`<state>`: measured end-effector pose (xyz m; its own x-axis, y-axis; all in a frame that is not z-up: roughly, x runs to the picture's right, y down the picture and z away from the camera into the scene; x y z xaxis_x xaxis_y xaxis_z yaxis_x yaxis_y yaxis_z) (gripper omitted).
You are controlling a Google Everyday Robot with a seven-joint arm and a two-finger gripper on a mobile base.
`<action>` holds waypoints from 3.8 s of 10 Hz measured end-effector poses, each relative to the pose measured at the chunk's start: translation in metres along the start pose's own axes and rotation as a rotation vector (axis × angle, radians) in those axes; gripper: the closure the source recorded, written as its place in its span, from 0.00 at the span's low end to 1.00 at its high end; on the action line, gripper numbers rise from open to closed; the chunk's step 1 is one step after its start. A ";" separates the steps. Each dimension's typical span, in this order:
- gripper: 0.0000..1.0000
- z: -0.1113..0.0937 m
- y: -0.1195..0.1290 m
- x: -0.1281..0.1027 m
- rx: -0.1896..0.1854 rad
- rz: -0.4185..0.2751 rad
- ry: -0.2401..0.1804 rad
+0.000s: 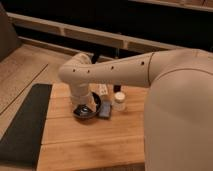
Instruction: Place the ceramic cup over the eraser
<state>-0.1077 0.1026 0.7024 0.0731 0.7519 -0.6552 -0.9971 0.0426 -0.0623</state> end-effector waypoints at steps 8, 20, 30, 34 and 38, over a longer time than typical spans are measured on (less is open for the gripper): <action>0.35 0.000 0.000 0.000 0.000 0.000 0.000; 0.35 -0.036 -0.024 -0.057 -0.023 -0.086 -0.208; 0.35 -0.037 -0.158 -0.054 0.125 0.130 -0.211; 0.35 -0.041 -0.231 -0.056 0.172 0.272 -0.250; 0.35 -0.041 -0.233 -0.064 0.155 0.270 -0.279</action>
<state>0.1210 0.0171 0.7278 -0.1785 0.8983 -0.4015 -0.9722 -0.0982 0.2123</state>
